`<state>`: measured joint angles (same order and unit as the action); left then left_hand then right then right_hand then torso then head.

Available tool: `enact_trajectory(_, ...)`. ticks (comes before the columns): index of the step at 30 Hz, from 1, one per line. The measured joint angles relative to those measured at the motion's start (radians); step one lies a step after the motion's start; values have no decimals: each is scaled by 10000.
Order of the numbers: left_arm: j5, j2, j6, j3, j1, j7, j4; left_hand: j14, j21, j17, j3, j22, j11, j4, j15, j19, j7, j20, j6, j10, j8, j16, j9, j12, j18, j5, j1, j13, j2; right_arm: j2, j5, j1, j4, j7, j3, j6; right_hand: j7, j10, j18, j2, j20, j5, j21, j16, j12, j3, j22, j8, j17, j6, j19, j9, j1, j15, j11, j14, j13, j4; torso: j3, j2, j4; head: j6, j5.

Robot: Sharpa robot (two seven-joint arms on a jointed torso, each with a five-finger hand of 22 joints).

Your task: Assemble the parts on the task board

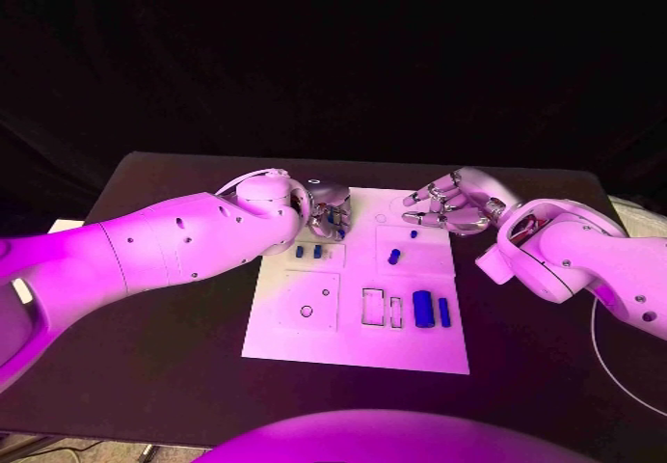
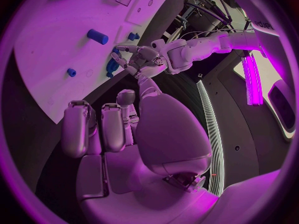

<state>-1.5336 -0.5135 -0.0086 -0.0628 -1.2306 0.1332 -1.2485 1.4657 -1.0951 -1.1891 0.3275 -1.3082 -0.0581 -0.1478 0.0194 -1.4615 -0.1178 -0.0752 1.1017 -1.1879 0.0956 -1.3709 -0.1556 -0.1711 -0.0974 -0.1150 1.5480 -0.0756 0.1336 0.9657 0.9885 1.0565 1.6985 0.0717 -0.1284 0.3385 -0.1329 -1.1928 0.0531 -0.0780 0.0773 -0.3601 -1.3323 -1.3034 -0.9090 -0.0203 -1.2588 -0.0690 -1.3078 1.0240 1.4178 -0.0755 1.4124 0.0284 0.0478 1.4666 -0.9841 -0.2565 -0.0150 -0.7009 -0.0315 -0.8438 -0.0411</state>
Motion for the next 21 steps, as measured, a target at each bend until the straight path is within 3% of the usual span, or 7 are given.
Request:
enact_trajectory(10,7,-10,-107,22,67,21,-21,0,-615,340,675,1,81,375,75,-37,-29,37,542,-584,42,67,-1,66,0,9,-40,-120,41,-13,-3,-3,1,-13,0,0,0,0,1,0,0,0,0,0,0,0,1,0,1,0,0,0,0,0,0,0,-10,0,-1,6,-10,-7,-16)
enact_trajectory(13,118,-177,-141,61,117,21,-182,1,-666,397,801,2,83,446,75,-36,-28,37,543,-612,42,67,-13,126,122,9,-93,-139,94,-23,-5,-3,0,-17,0,0,0,0,1,0,0,0,0,0,0,0,1,0,1,0,0,0,0,0,0,0,-10,-1,0,12,-9,5,-26)
enact_trajectory(21,933,-822,-277,439,118,31,-836,1,-745,501,1008,2,91,569,75,-36,-63,36,577,-636,43,116,-13,275,122,11,-194,-155,195,-41,-11,-21,-29,-28,0,0,0,0,1,0,0,-38,0,0,0,-1,2,0,2,0,0,0,0,0,0,0,-10,-1,5,22,-12,72,-37)
